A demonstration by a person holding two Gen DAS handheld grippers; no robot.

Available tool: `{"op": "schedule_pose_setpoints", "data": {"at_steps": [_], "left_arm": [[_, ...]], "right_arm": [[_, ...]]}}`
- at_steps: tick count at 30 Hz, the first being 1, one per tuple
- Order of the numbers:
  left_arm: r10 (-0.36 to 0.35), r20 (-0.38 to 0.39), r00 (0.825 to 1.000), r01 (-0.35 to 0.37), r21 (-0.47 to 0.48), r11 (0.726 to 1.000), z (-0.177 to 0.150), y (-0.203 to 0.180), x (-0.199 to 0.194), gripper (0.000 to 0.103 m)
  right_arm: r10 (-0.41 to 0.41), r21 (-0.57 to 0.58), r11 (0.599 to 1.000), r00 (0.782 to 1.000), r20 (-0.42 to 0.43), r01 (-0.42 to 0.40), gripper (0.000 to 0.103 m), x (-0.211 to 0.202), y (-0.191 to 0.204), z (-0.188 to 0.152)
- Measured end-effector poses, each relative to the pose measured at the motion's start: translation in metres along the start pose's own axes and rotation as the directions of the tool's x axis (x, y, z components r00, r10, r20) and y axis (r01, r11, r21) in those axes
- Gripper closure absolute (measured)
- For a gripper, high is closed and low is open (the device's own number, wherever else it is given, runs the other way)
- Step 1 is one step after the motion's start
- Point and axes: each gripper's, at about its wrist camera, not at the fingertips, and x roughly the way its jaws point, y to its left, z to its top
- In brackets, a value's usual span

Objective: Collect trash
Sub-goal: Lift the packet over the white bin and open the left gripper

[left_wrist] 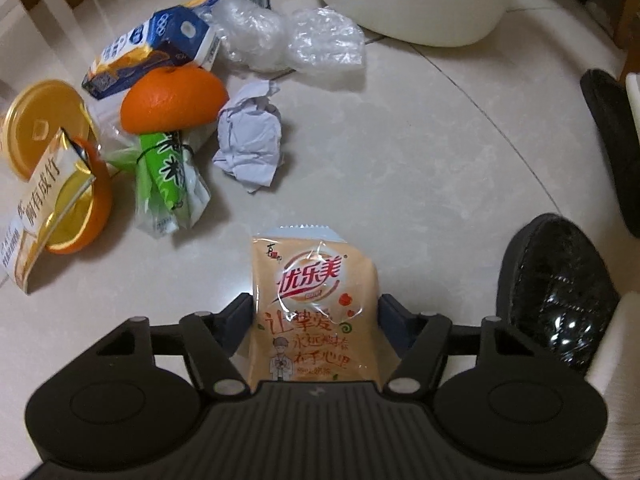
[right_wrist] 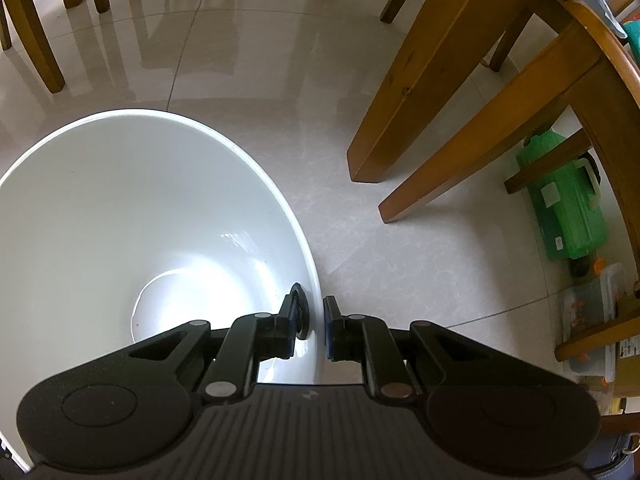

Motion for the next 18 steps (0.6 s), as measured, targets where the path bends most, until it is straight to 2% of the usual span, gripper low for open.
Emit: {"op": "schedule_pose_setpoints", "data": {"at_steps": [8,15,18], "left_arm": [[-0.003,-0.001,1.0,0.003,-0.09,0.996,0.011,0.006,-0.021,0.041],[-0.009,-0.011,1.0,0.008,-0.077,0.997,0.033,0.002,-0.073,0.041],[-0.007,0.018,1.0,0.007,-0.041,0.999,0.053,-0.002,-0.107,0.041]], "right_arm": [[0.007,0.01,1.0,1.0,-0.002,-0.007,0.087,0.0,-0.002,0.001],[0.001,0.01,1.0,1.0,-0.003,-0.001,0.087,0.0,0.001,0.002],[0.004,0.004,1.0,1.0,-0.004,-0.004,0.087,0.0,0.001,0.003]]}}
